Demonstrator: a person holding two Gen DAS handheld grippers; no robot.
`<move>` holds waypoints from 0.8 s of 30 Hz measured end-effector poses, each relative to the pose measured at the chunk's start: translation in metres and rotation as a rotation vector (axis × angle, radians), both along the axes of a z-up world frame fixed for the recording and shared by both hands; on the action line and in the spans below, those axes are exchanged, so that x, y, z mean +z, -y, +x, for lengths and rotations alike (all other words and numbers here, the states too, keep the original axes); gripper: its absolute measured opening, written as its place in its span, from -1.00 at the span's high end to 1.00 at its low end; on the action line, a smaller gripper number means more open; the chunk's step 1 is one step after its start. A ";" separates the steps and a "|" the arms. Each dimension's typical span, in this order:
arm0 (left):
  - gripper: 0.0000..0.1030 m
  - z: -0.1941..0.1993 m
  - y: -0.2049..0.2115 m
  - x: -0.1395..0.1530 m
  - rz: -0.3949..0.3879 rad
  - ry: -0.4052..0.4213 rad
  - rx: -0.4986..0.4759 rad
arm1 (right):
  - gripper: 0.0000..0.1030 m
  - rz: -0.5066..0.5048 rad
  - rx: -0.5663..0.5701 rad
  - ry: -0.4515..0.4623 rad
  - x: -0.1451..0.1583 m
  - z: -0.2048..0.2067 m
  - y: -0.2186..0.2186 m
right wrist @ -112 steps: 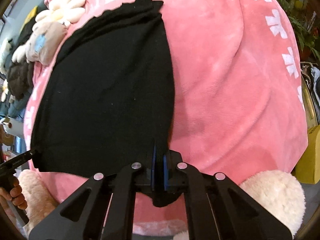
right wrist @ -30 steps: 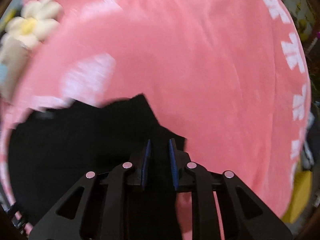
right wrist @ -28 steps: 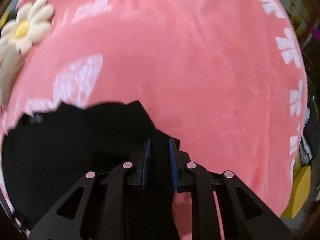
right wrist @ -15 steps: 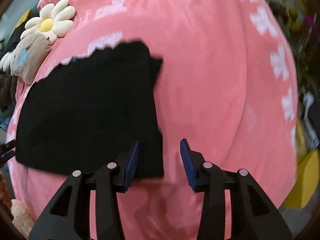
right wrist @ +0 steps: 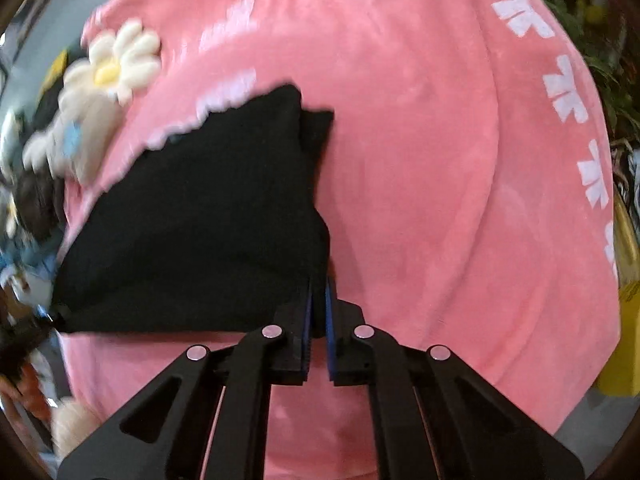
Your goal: Fold small clothes
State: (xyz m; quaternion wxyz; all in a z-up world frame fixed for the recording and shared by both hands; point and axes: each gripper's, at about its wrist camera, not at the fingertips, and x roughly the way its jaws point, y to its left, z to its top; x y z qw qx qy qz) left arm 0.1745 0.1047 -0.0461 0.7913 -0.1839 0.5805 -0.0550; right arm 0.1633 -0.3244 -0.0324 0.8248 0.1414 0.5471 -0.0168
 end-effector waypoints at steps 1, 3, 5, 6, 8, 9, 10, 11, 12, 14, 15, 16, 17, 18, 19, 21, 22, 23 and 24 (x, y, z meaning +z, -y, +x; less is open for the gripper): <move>0.72 0.003 0.004 -0.009 0.038 -0.026 -0.014 | 0.89 0.004 -0.010 -0.028 -0.008 0.001 0.001; 0.59 0.001 0.006 -0.020 0.092 -0.059 0.001 | 0.76 0.040 -0.051 -0.002 -0.005 -0.004 0.006; 0.01 -0.004 0.003 -0.017 0.086 -0.038 0.037 | 0.21 0.066 -0.065 0.027 0.000 -0.007 0.006; -0.20 -0.007 0.002 -0.014 0.090 -0.021 0.057 | -0.14 0.076 -0.066 0.041 0.001 -0.007 0.005; -0.36 -0.011 0.003 -0.012 0.102 0.003 0.064 | -0.15 0.081 -0.045 0.044 -0.001 -0.002 -0.001; -0.36 -0.008 0.004 -0.014 0.104 -0.005 0.054 | -0.15 0.074 -0.036 0.033 -0.004 0.004 -0.005; -0.36 -0.006 0.007 -0.017 0.108 -0.022 0.045 | -0.15 0.071 -0.035 0.026 -0.007 0.008 -0.007; -0.36 -0.004 0.009 -0.021 0.112 -0.040 0.042 | -0.15 0.075 -0.035 0.015 -0.012 0.013 -0.011; -0.36 0.000 0.012 -0.025 0.108 -0.055 0.038 | -0.04 0.079 -0.036 0.010 -0.016 0.016 -0.015; -0.33 0.003 0.015 -0.031 0.100 -0.071 0.034 | 0.21 0.061 -0.048 0.002 -0.021 0.021 -0.021; -0.31 0.004 0.017 -0.033 0.111 -0.071 0.033 | 0.50 0.053 -0.045 0.013 -0.019 0.022 -0.023; -0.12 0.004 0.019 -0.032 0.121 -0.062 0.031 | 0.67 0.049 -0.031 0.017 -0.015 0.023 -0.028; 0.17 0.005 0.021 -0.030 0.120 -0.055 0.018 | 0.75 0.029 -0.026 0.021 -0.012 0.022 -0.031; 0.36 0.006 0.024 -0.027 0.113 -0.052 -0.005 | 0.78 0.005 -0.015 0.029 -0.007 0.021 -0.035; 0.71 0.006 0.027 -0.025 0.110 -0.057 -0.027 | 0.79 -0.011 -0.006 0.036 -0.004 0.019 -0.037; 0.80 0.004 0.029 -0.021 0.129 -0.068 -0.048 | 0.80 -0.025 0.006 0.049 0.006 0.013 -0.039; 0.81 0.002 0.028 -0.020 0.136 -0.069 -0.052 | 0.81 -0.023 0.007 0.051 0.009 0.011 -0.038; 0.81 0.000 0.027 -0.017 0.141 -0.069 -0.056 | 0.81 -0.020 0.009 0.049 0.011 0.009 -0.037; 0.81 -0.002 0.026 -0.015 0.141 -0.069 -0.058 | 0.83 -0.018 0.012 0.046 0.013 0.008 -0.037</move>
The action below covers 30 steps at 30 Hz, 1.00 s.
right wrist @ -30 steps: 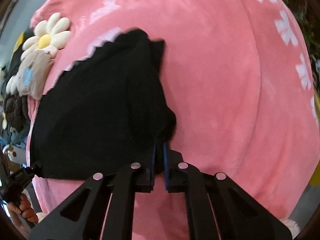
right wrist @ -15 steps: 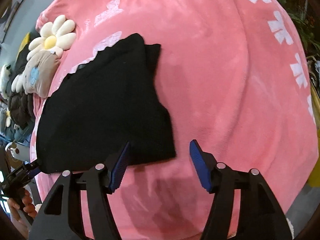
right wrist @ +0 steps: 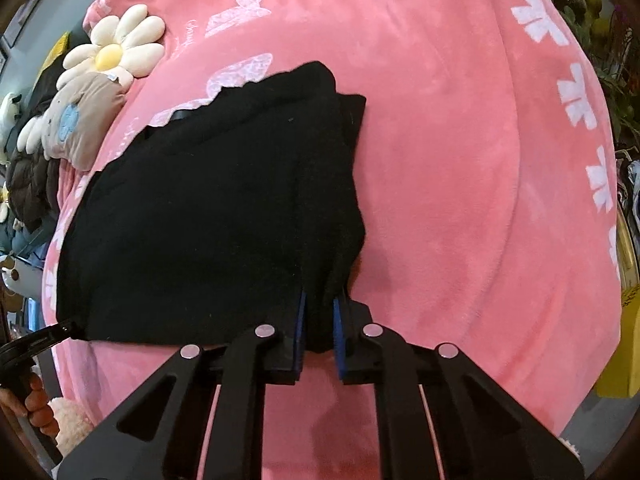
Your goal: Fold small clothes
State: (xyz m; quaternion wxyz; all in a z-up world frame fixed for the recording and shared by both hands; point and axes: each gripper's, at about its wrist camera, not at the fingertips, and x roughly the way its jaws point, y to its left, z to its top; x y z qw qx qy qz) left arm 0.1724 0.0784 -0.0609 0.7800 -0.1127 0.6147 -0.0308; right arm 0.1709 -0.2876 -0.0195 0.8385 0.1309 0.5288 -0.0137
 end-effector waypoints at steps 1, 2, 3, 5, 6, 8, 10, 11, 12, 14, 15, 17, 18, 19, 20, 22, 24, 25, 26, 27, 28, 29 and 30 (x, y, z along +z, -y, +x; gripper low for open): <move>0.81 -0.001 0.001 0.002 0.005 0.001 -0.005 | 0.83 -0.001 0.003 -0.003 0.001 -0.001 -0.001; 0.81 -0.004 0.001 0.006 0.014 0.005 -0.015 | 0.84 -0.005 0.009 -0.007 0.002 -0.002 0.000; 0.81 -0.003 0.003 0.007 0.022 0.007 -0.023 | 0.84 -0.008 0.014 -0.010 0.003 -0.003 -0.001; 0.81 -0.008 0.004 0.012 0.035 0.008 -0.037 | 0.85 -0.016 0.023 -0.015 0.004 -0.004 -0.002; 0.82 -0.010 0.005 0.014 0.041 0.008 -0.042 | 0.85 -0.013 0.022 -0.018 0.005 -0.008 0.000; 0.82 -0.011 0.005 0.018 0.044 0.009 -0.048 | 0.86 -0.010 0.025 -0.016 0.006 -0.007 0.000; 0.81 -0.011 0.005 0.020 0.042 0.014 -0.042 | 0.85 0.002 0.036 -0.017 0.004 -0.005 0.003; 0.80 -0.009 0.004 0.018 0.049 0.009 -0.040 | 0.83 0.019 0.031 -0.015 0.002 -0.002 0.005; 0.80 -0.008 0.004 0.015 0.049 0.001 -0.034 | 0.75 0.035 0.030 -0.015 0.001 -0.001 0.006; 0.70 -0.007 0.004 0.013 0.045 -0.011 -0.027 | 0.68 0.036 0.004 -0.028 -0.005 0.003 0.010; 0.63 -0.006 0.003 0.011 0.058 -0.016 -0.018 | 0.67 0.043 0.000 -0.035 -0.007 0.003 0.012; 0.24 -0.006 0.000 0.007 0.083 -0.025 0.011 | 0.52 0.040 -0.020 -0.036 -0.009 0.001 0.015; 0.18 -0.007 -0.006 0.005 0.081 -0.025 0.041 | 0.34 0.039 -0.028 -0.031 -0.008 0.000 0.017; 0.05 -0.010 -0.011 0.006 0.066 -0.017 0.059 | 0.29 0.036 -0.034 -0.017 -0.006 -0.002 0.018; 0.03 -0.011 -0.017 0.007 0.046 -0.008 0.082 | 0.19 0.031 -0.039 0.002 -0.002 -0.003 0.020; -0.03 -0.013 -0.029 0.010 0.007 0.014 0.111 | 0.09 0.043 -0.028 0.012 0.001 0.000 0.023; -0.17 -0.011 -0.035 0.012 0.000 0.035 0.122 | 0.03 0.052 -0.017 0.007 -0.001 0.006 0.024; -0.28 -0.010 -0.037 0.011 -0.011 0.043 0.131 | 0.03 0.065 -0.014 -0.008 -0.007 0.010 0.024; -0.29 -0.008 -0.040 0.010 -0.036 0.051 0.143 | 0.02 0.082 -0.017 -0.022 -0.012 0.012 0.024; -0.31 -0.005 -0.042 0.006 -0.092 0.053 0.154 | 0.02 0.108 -0.021 -0.038 -0.018 0.014 0.024; -0.32 -0.002 -0.043 0.000 -0.132 0.034 0.168 | 0.02 0.134 -0.024 -0.051 -0.023 0.016 0.024; -0.32 0.002 -0.044 -0.007 -0.183 0.010 0.187 | 0.02 0.158 -0.034 -0.063 -0.030 0.017 0.023; -0.32 0.003 -0.044 -0.013 -0.231 -0.005 0.195 | -0.01 0.175 -0.045 -0.067 -0.034 0.018 0.022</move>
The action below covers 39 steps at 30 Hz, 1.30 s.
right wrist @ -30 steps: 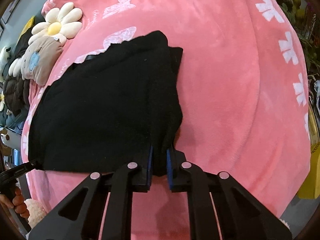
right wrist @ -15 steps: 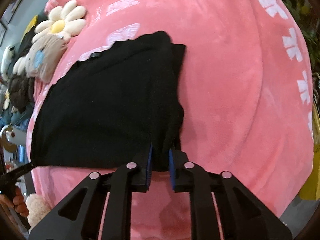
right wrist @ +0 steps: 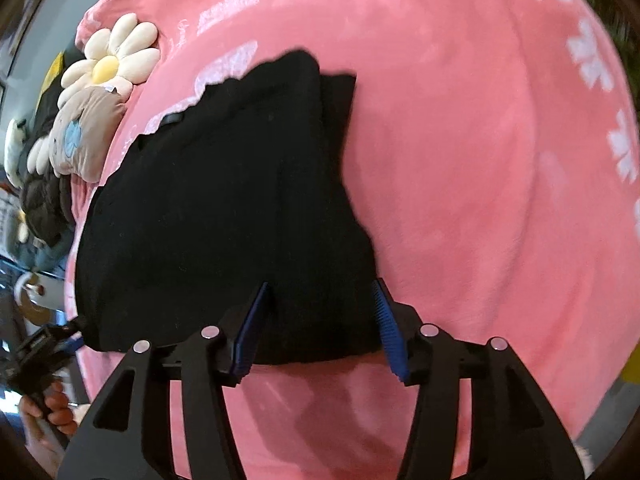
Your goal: Fold small clothes
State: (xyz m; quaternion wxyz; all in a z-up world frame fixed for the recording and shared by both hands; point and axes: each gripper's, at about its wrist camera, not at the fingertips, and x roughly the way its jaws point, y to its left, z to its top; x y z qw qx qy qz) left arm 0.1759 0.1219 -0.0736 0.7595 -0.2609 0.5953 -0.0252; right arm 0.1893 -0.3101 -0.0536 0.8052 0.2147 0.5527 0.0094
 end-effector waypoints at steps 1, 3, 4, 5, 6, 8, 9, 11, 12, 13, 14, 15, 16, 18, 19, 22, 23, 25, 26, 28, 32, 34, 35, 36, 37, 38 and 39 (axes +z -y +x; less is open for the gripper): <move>-0.32 0.001 0.001 -0.007 -0.048 -0.015 0.011 | -0.01 0.014 -0.013 0.003 -0.002 0.000 0.000; -0.30 0.000 0.004 -0.006 -0.051 0.020 0.029 | 0.46 0.032 -0.018 0.016 -0.002 0.002 -0.001; 0.21 0.001 0.005 -0.005 -0.064 0.035 0.020 | 0.74 0.053 -0.009 0.008 -0.001 0.004 -0.001; 0.90 0.002 0.005 -0.004 -0.091 0.030 0.009 | 0.85 0.095 -0.003 -0.005 0.001 0.007 0.000; 0.91 0.004 0.004 -0.006 -0.161 0.002 0.004 | 0.87 0.111 0.010 -0.009 0.006 0.009 -0.001; 0.92 0.001 0.000 0.011 -0.211 0.012 -0.011 | 0.88 0.126 0.048 -0.004 0.028 0.009 0.001; 0.92 -0.001 0.000 0.022 -0.206 0.024 -0.032 | 0.89 0.130 0.062 -0.004 0.040 0.007 0.004; 0.92 -0.010 -0.006 0.050 -0.215 0.032 -0.083 | 0.89 0.103 0.111 0.003 0.066 -0.003 0.009; 0.92 -0.015 -0.012 0.055 -0.218 0.022 -0.097 | 0.89 0.075 0.128 0.000 0.074 -0.010 0.010; 0.92 -0.020 -0.014 0.058 -0.214 0.010 -0.104 | 0.89 0.049 0.144 -0.011 0.078 -0.016 0.010; 0.92 -0.025 -0.015 0.059 -0.208 -0.006 -0.116 | 0.89 0.024 0.164 -0.030 0.075 -0.024 0.010; 0.91 -0.031 -0.015 0.053 -0.195 -0.035 -0.127 | 0.87 0.021 0.165 -0.060 0.062 -0.029 0.011; 0.90 -0.035 -0.013 0.042 -0.175 -0.069 -0.133 | 0.86 0.028 0.166 -0.085 0.050 -0.031 0.010; 0.85 -0.039 -0.005 0.014 -0.103 -0.138 -0.149 | 0.70 -0.044 0.154 -0.148 0.014 -0.036 0.005; 0.73 -0.040 -0.003 0.005 -0.071 -0.155 -0.138 | 0.63 -0.080 0.136 -0.152 0.008 -0.038 0.003; 0.48 -0.047 -0.013 0.003 -0.055 -0.148 -0.036 | 0.52 -0.159 0.071 -0.018 0.035 -0.048 0.000; 0.23 -0.049 -0.020 0.013 -0.075 -0.097 -0.001 | 0.51 -0.199 0.058 0.045 0.051 -0.052 -0.002; -0.25 -0.048 -0.029 0.031 -0.043 -0.001 0.037 | 0.44 -0.209 0.062 0.112 0.069 -0.054 -0.005; -0.29 -0.044 -0.033 0.039 -0.019 0.046 0.051 | 0.31 -0.199 0.075 0.135 0.074 -0.054 -0.005; -0.33 -0.032 -0.037 0.041 -0.034 0.073 0.051 | 0.27 -0.209 0.090 0.158 0.076 -0.055 -0.007; -0.37 -0.003 -0.045 0.019 -0.133 0.014 0.076 | 0.27 -0.172 0.117 0.169 0.066 -0.066 -0.011; -0.37 0.007 -0.042 0.005 -0.192 -0.030 0.078 | 0.27 -0.154 0.123 0.160 0.060 -0.068 -0.019; -0.31 0.010 -0.041 -0.004 -0.216 -0.054 0.093 | 0.26 -0.143 0.137 0.158 0.056 -0.072 -0.025; -0.27 0.009 -0.040 -0.006 -0.203 -0.055 0.119 | 0.24 -0.144 0.147 0.157 0.053 -0.073 -0.030; -0.03 0.009 -0.038 -0.002 -0.195 -0.036 0.135 | 0.22 -0.154 0.156 0.159 0.050 -0.076 -0.034; 0.65 0.009 -0.037 0.000 -0.215 -0.013 0.123 | 0.15 -0.154 0.173 0.163 0.046 -0.080 -0.037; 0.87 0.015 -0.031 0.000 -0.229 -0.021 0.112 | 0.08 -0.145 0.184 0.168 0.043 -0.084 -0.037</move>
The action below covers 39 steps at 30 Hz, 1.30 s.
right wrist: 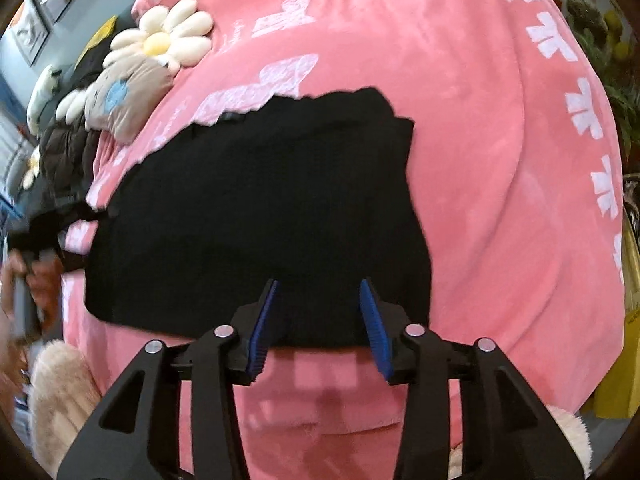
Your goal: Fold small clothes
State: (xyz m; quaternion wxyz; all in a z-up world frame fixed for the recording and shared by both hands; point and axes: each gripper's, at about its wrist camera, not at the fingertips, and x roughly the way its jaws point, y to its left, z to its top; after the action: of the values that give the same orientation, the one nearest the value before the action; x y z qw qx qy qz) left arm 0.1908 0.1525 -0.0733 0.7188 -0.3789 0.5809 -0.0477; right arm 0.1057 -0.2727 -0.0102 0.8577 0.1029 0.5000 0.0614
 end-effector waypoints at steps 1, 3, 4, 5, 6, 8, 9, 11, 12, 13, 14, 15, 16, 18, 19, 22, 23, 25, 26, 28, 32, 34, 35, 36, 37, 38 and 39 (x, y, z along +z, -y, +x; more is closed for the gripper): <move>0.87 0.001 0.003 0.004 0.004 -0.007 0.017 | 0.07 0.012 0.006 0.004 -0.002 -0.003 0.000; 0.88 0.003 0.009 0.016 0.008 0.018 0.031 | 0.04 0.055 0.018 0.000 -0.009 -0.006 0.000; 0.88 0.006 0.015 0.025 0.031 0.034 0.022 | 0.04 0.066 0.020 -0.005 -0.010 -0.006 0.000; 0.88 0.002 0.018 0.036 0.065 0.056 0.006 | 0.04 0.065 0.015 -0.002 -0.010 -0.005 0.002; 0.88 0.000 0.026 0.048 0.099 0.081 -0.017 | 0.04 0.071 0.014 0.004 -0.010 -0.005 0.002; 0.88 0.002 0.050 0.072 0.155 0.130 -0.066 | 0.03 0.088 0.001 0.012 -0.011 -0.003 0.006; 0.88 0.001 0.066 0.085 0.188 0.159 -0.098 | 0.01 0.092 -0.004 0.012 -0.012 -0.003 0.008; 0.88 0.003 0.100 0.106 0.238 0.207 -0.156 | 0.01 0.104 -0.029 0.010 -0.014 -0.001 0.013; 0.88 0.000 0.123 0.119 0.269 0.241 -0.203 | 0.01 0.110 -0.044 0.013 -0.014 0.000 0.016; 0.89 0.003 0.138 0.124 0.280 0.257 -0.224 | 0.01 0.123 -0.060 0.020 -0.014 0.000 0.020; 0.89 0.002 0.154 0.129 0.287 0.273 -0.253 | -0.01 0.129 -0.073 0.024 -0.014 0.001 0.023; 0.89 0.000 0.179 0.134 0.290 0.290 -0.307 | -0.05 0.135 -0.086 0.027 -0.013 0.001 0.027; 0.88 0.003 0.194 0.132 0.296 0.294 -0.329 | -0.06 0.149 -0.099 0.028 -0.014 0.001 0.031; 0.88 0.004 0.233 0.123 0.311 0.287 -0.394 | -0.06 0.169 -0.115 0.031 -0.014 0.002 0.037; 0.86 0.004 0.251 0.113 0.318 0.268 -0.427 | -0.06 0.177 -0.122 0.034 -0.013 0.002 0.039; 0.69 0.000 0.279 0.083 0.255 0.208 -0.456 | -0.06 0.191 -0.148 0.038 -0.014 0.004 0.046; 0.52 -0.001 0.284 0.079 0.238 0.192 -0.449 | -0.06 0.200 -0.160 0.040 -0.014 0.004 0.050; 0.08 -0.010 0.287 0.075 0.231 0.165 -0.428 | -0.06 0.222 -0.176 0.044 -0.014 0.004 0.055; -0.06 -0.017 0.286 0.079 0.259 0.183 -0.422 | -0.06 0.241 -0.182 0.049 -0.013 0.004 0.059; -0.11 -0.026 0.285 0.090 0.311 0.242 -0.425 | -0.06 0.270 -0.180 0.055 -0.011 0.004 0.061; -0.28 -0.047 0.260 0.113 0.371 0.324 -0.428 | -0.17 0.377 -0.107 0.054 0.008 0.018 0.058; -0.30 -0.052 0.245 0.118 0.375 0.323 -0.402 | -0.34 0.429 -0.070 0.008 0.012 0.037 0.050; -0.31 -0.056 0.234 0.120 0.380 0.323 -0.381 | -0.34 0.455 -0.062 -0.016 0.010 0.048 0.046; -0.31 -0.059 0.228 0.121 0.384 0.322 -0.371 | -0.34 0.494 -0.052 -0.048 0.007 0.059 0.041; -0.31 -0.062 0.221 0.121 0.392 0.317 -0.361 | -0.34 0.524 -0.050 -0.085 0.002 0.068 0.036; -0.31 -0.065 0.215 0.121 0.399 0.309 -0.353 | -0.34 0.548 -0.055 -0.129 -0.004 0.077 0.030; -0.31 -0.068 0.208 0.121 0.396 0.299 -0.343 | -0.34 0.560 -0.053 -0.159 -0.009 0.082 0.024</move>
State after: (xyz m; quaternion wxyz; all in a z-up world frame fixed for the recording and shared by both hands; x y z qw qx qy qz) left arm 0.1230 -0.0553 0.0479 0.8377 -0.1163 0.5223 -0.1093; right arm 0.1880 -0.2969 -0.0189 0.7552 0.3533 0.5265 0.1662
